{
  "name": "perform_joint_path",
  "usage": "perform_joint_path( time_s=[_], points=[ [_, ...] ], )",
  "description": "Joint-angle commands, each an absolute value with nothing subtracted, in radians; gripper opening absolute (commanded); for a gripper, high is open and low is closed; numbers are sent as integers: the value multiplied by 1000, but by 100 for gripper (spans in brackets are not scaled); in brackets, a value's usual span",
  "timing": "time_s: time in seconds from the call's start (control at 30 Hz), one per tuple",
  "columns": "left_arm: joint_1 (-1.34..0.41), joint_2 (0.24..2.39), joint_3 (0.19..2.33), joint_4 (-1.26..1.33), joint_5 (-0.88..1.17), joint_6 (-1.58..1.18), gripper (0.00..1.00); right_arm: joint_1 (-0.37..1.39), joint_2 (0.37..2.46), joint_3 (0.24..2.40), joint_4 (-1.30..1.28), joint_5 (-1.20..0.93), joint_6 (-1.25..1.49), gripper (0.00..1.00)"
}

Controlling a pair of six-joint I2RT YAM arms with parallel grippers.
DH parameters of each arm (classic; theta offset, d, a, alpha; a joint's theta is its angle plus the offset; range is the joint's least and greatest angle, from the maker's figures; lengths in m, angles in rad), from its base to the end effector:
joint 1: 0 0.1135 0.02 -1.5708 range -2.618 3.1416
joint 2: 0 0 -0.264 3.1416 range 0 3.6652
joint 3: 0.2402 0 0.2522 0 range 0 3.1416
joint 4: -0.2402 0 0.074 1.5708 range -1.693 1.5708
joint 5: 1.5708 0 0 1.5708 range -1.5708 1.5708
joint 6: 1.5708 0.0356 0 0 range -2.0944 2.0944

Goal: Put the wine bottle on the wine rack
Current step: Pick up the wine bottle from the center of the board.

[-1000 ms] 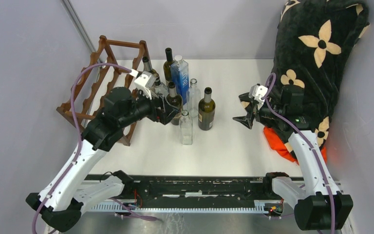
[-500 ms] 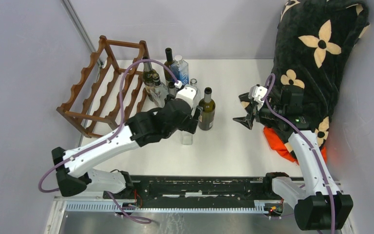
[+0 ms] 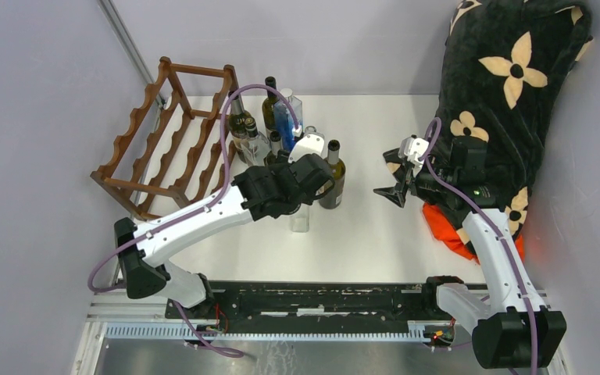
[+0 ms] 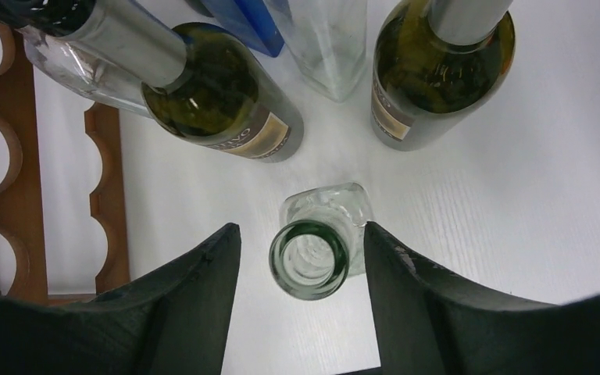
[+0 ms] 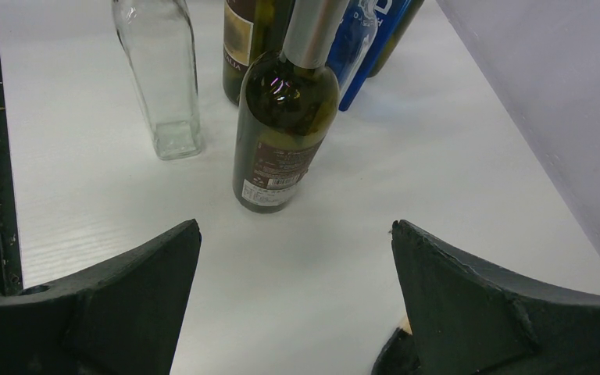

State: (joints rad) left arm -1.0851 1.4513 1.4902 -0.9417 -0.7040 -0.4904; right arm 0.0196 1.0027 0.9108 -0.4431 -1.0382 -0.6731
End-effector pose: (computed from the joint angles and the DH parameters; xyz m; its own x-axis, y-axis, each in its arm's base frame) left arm 0.1574 -0.2489 0.3657 -0.5526 0.2779 -0.7857 0.2570 0.9537 0.1565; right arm 0.2060 0.0347 0.3264 0.0696 -0.3152 -0.9465 -0.9049 0.3794 -0.1929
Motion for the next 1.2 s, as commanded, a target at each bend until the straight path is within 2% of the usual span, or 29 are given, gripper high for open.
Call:
perform_joint_path(
  time_s=[0.0, 0.33, 0.57, 0.77, 0.97, 1.17],
  points=[
    [-1089, 1502, 1558, -941, -737, -527, 63, 26, 998, 927, -414, -1049, -663, 98],
    [-1089, 1579, 1611, -967, -747, -522, 51, 27, 992, 928, -421, -1040, -672, 98],
    [-1087, 1588, 1616, -973, -766, -514, 49, 28, 994, 928, -419, -1043, -669, 98],
    [-1087, 1580, 1634, -963, -744, -466, 4, 28, 994, 930, -419, -1043, -669, 98],
    [-1102, 1559, 1686, -1020, -701, -387, 2, 28, 998, 933, -421, -1042, -672, 98],
    [-1168, 1556, 1718, -1138, -773, -270, 2, 27, 1006, 933, -419, -1043, -671, 98]
  ],
)
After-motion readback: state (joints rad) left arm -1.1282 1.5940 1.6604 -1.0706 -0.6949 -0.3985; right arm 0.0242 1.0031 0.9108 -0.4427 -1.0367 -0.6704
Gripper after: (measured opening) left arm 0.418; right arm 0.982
